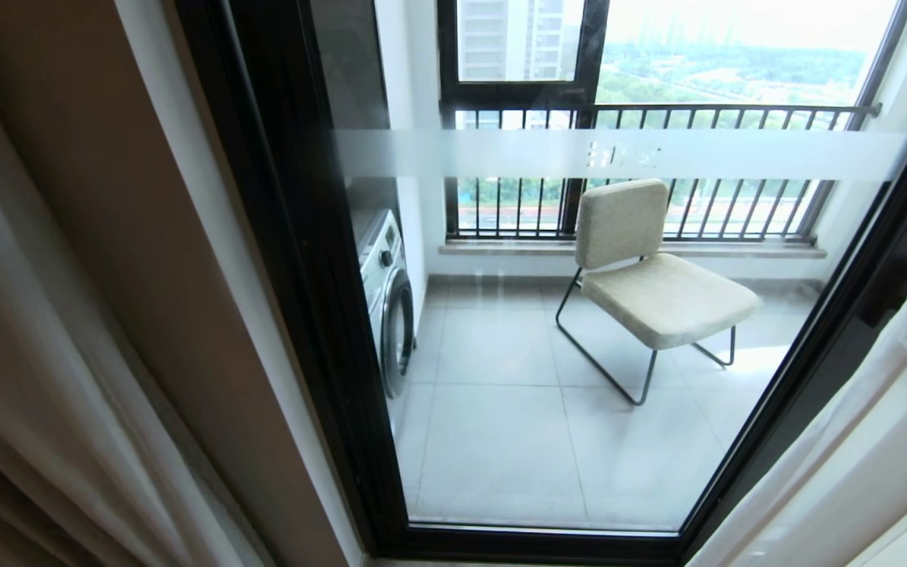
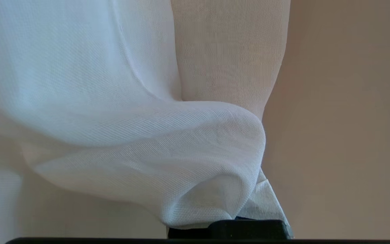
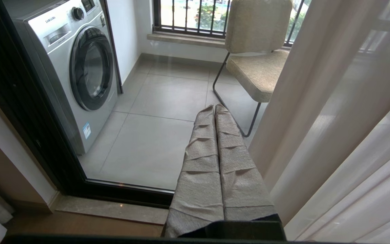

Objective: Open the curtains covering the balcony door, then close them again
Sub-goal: Pull the inner curtains open on both sides

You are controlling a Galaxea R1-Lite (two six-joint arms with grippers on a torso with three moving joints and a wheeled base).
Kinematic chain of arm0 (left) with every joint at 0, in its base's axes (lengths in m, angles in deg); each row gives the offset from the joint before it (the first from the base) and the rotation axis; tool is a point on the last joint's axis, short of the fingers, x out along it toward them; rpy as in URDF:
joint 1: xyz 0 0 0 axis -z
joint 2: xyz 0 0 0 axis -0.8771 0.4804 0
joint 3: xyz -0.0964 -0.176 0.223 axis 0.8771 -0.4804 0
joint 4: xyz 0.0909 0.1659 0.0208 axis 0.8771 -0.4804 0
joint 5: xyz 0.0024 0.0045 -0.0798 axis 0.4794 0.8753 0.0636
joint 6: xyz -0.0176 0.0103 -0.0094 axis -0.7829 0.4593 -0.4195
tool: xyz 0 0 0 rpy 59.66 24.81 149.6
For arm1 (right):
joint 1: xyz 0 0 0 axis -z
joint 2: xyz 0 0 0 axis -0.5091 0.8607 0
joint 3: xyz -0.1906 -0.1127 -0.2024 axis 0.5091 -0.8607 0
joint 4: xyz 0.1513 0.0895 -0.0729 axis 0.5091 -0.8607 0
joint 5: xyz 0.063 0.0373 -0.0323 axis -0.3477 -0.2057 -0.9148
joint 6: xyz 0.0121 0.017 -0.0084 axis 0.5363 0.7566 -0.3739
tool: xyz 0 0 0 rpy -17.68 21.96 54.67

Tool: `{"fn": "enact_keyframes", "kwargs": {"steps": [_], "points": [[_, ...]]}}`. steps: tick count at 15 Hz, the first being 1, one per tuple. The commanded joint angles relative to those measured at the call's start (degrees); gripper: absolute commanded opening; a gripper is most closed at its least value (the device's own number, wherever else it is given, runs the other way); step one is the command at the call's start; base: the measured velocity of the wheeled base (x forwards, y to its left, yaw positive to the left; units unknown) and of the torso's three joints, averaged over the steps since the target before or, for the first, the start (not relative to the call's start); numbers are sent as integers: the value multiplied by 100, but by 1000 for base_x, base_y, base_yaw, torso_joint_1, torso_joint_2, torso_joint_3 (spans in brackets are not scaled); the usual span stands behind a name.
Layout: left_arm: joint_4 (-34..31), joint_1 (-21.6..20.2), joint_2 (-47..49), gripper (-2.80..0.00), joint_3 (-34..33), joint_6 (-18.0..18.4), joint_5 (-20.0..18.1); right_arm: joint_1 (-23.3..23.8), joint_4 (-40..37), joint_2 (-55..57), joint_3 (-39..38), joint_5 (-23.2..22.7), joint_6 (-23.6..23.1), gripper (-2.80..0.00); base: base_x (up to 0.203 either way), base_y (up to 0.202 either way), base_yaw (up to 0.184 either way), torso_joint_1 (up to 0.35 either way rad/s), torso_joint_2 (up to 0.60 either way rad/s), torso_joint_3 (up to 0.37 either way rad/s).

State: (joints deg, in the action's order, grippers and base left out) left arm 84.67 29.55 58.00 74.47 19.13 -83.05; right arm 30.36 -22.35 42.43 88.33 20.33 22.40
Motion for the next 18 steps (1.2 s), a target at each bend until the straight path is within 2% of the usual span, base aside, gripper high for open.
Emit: {"fn": "enact_keyframes", "kwargs": {"steps": [1,8,9,14,18], "points": [[16,19,-10,-280,7,-1,-11,-2,0,0,0,-4,-7,-280,0,0,0,0,0,0],[24,-34,-54,-280,-11,-89,-11,-2,0,0,0,-4,-7,-280,0,0,0,0,0,0],[25,-34,-71,0,-28,-89,-11,-2,0,0,0,-4,-7,-280,0,0,0,0,0,0],[-10,-10,-421,0,-144,-90,10,-2,0,0,0,-4,-7,-280,0,0,0,0,0,0],[-11,-11,-1042,0,-655,-98,47,-2,0,0,0,-4,-7,-280,0,0,0,0,0,0]]}}
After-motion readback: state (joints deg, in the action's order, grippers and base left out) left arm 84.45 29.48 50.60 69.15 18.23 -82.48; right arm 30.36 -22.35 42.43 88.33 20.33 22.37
